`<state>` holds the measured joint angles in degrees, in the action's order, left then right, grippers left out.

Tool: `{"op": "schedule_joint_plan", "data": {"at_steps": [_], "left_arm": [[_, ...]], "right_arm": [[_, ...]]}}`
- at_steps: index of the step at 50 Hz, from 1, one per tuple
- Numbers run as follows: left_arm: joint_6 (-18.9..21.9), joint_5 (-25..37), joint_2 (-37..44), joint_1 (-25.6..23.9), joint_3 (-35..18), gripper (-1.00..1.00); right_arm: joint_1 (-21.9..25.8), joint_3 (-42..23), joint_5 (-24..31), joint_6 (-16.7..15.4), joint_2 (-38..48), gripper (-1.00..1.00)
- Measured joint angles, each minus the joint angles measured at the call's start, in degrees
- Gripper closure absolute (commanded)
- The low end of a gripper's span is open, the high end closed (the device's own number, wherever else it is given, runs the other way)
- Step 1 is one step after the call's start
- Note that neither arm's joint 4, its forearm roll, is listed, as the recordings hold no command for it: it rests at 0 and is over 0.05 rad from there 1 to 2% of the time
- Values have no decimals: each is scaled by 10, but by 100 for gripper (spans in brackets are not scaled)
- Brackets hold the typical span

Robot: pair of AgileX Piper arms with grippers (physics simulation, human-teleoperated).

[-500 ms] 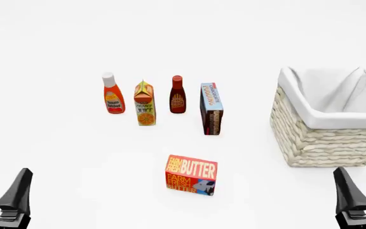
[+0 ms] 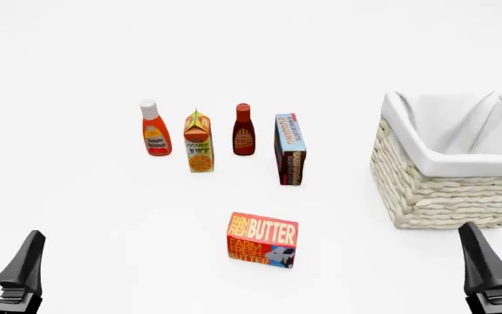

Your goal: Pick the butter and place it in the basket.

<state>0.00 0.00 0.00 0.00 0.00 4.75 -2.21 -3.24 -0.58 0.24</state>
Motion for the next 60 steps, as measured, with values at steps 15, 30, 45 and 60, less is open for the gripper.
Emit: {"op": "schedule_joint_plan", "data": {"at_steps": [15,30,45,60], "left_arm": [[0,0,0,0,0,-100],[0,0,0,0,0,-100],[0,0,0,0,0,-100],[0,0,0,0,0,-100]], "right_arm": [[102,-84,34,-37,-1,-100],[211,-124,28,-94,49,-100],[288,-150,-7,-159,111,-100],[349,-174,-46,-223,176,-100]]}}
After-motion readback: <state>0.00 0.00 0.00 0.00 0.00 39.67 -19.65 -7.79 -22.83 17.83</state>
